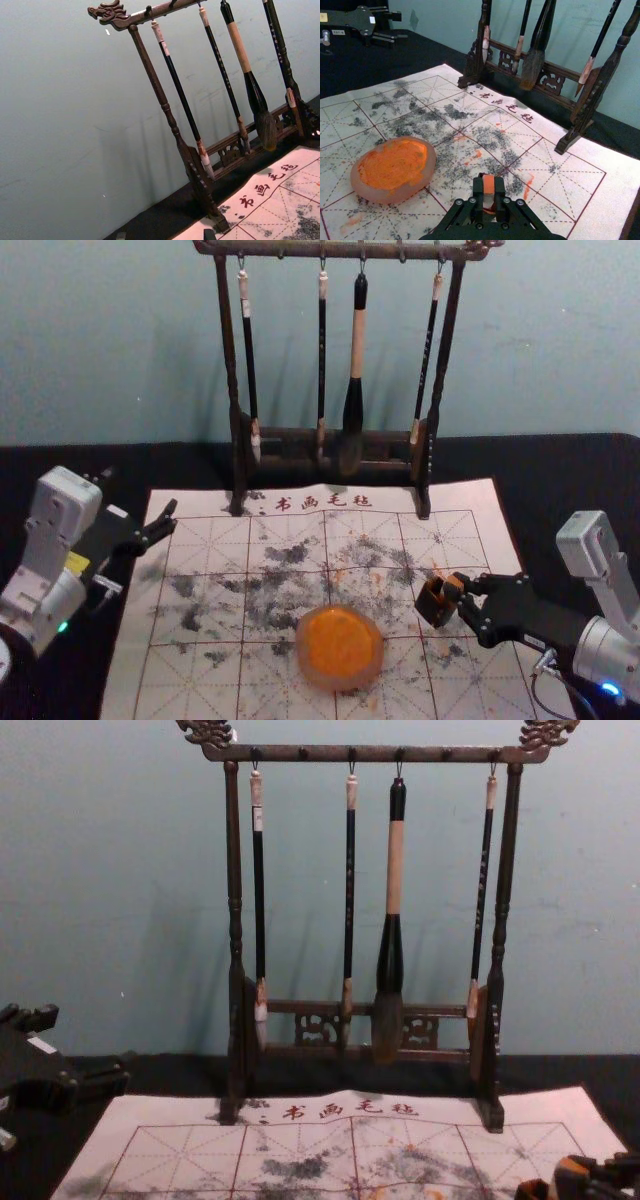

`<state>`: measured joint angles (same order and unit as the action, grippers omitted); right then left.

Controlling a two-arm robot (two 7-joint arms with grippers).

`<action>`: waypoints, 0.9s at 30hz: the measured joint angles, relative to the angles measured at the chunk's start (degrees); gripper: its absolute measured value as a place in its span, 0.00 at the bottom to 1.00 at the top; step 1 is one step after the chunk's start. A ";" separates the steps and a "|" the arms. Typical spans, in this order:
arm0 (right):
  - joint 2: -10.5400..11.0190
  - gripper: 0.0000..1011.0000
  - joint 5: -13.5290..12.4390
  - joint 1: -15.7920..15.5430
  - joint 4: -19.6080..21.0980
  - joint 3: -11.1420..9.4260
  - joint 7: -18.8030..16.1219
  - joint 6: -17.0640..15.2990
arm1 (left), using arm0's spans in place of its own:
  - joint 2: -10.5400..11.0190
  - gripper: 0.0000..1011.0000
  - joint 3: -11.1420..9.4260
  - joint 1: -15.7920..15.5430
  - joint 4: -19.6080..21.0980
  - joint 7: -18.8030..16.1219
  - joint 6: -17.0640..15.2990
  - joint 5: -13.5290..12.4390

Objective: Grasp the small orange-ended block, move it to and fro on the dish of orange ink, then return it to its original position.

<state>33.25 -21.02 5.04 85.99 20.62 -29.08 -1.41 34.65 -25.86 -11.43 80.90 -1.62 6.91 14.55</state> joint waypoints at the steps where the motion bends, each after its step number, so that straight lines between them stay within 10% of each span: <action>1: 0.00 0.08 0.00 0.00 0.00 0.00 0.00 0.00 | 0.00 0.99 0.00 0.00 0.00 0.00 0.00 0.00; 27: 0.47 0.08 -3.66 -0.99 2.83 -0.57 -1.20 -2.55 | 0.00 0.99 0.00 0.00 0.00 0.00 0.00 0.00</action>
<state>33.72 -24.68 4.05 88.82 20.06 -30.27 -3.97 34.65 -25.87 -11.43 80.90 -1.62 6.91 14.55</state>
